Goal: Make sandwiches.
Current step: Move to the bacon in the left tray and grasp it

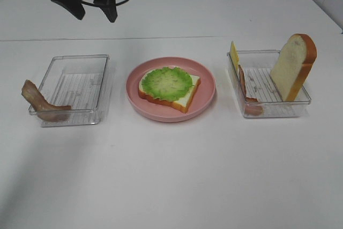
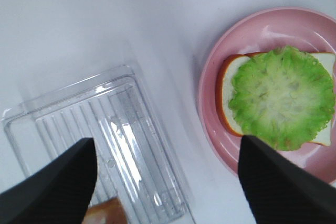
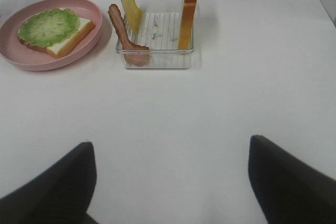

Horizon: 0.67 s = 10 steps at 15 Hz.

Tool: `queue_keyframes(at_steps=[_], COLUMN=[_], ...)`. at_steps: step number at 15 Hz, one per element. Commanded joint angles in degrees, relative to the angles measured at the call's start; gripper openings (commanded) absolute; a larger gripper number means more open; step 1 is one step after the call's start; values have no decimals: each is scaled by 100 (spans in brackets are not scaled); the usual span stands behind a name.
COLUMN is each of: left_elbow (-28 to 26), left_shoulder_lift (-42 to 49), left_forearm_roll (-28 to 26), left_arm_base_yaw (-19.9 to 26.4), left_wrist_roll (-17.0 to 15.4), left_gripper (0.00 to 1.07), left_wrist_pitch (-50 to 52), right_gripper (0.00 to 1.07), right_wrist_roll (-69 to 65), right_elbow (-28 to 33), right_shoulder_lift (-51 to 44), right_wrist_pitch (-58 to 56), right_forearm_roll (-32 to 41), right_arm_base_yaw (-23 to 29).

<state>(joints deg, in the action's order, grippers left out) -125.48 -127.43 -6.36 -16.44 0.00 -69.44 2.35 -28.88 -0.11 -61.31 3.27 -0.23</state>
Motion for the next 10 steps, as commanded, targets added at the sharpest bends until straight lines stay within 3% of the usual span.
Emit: queue_keyframes(at_steps=[1,4,10], left_elbow=[619,1387,2882], left_shoulder_lift=[665,1226,1919], left_forearm_roll=[321,842,791], left_arm_base_yaw=[6,34,877], left_wrist_roll=[-74,-138,-390], left_gripper=[71,71,71], left_wrist_pitch=[-435,-435,-424], right_gripper=[77,77,77], right_wrist_roll=[-6,-6,-6], right_elbow=[17,17,17], right_shoulder_lift=[-80,-80,-80], right_wrist_pitch=[57,57,57], right_forearm_roll=[-17,-17,-17], right_arm_base_yaw=[-29,-29,-29])
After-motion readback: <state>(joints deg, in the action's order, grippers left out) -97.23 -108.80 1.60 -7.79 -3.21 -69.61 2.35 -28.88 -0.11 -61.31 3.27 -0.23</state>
